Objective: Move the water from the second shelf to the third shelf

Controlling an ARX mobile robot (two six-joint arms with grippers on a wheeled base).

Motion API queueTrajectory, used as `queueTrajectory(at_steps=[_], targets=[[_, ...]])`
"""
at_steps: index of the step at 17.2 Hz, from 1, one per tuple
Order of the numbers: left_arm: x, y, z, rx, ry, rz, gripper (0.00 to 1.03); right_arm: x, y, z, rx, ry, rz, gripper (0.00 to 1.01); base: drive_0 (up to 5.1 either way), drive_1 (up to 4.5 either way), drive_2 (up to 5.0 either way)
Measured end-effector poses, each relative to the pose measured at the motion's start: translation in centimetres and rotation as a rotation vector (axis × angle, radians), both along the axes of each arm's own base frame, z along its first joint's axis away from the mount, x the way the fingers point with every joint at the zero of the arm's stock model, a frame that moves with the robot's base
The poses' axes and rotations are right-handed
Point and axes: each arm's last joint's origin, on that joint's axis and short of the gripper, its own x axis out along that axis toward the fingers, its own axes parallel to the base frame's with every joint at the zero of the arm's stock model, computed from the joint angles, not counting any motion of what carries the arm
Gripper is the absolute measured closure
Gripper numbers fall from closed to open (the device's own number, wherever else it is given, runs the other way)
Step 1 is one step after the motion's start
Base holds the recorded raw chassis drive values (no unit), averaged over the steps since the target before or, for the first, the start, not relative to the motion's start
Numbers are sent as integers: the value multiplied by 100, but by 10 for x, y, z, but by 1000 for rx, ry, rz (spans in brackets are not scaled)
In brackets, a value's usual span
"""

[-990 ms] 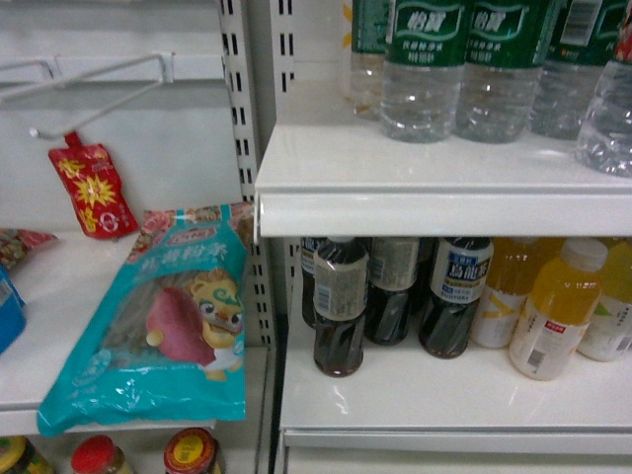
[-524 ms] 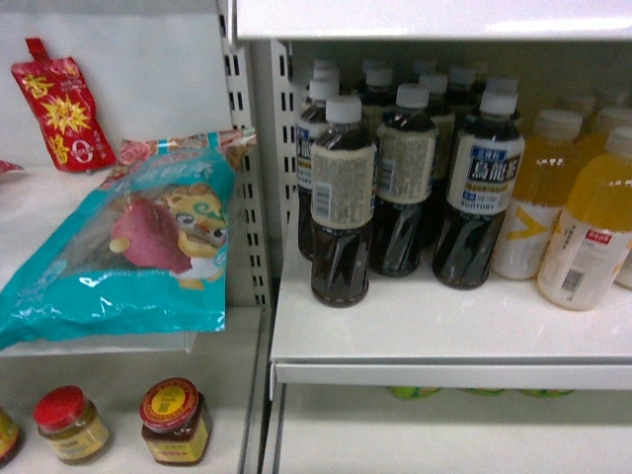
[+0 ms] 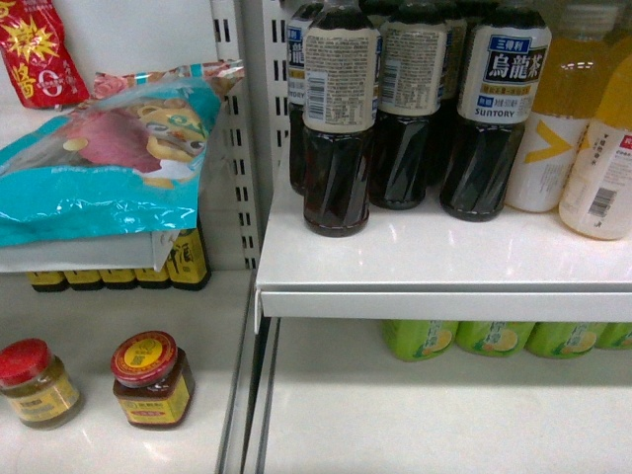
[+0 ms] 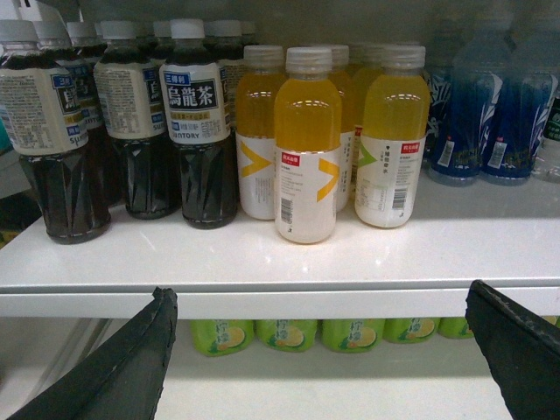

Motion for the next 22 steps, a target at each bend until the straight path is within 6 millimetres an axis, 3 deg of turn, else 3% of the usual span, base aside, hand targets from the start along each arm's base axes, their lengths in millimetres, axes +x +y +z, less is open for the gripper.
queueTrajectory(at_steps=[22], targets=[[0, 0, 0, 0, 0, 0, 5, 0, 0, 0, 0, 0, 0, 3, 0, 0, 0]])
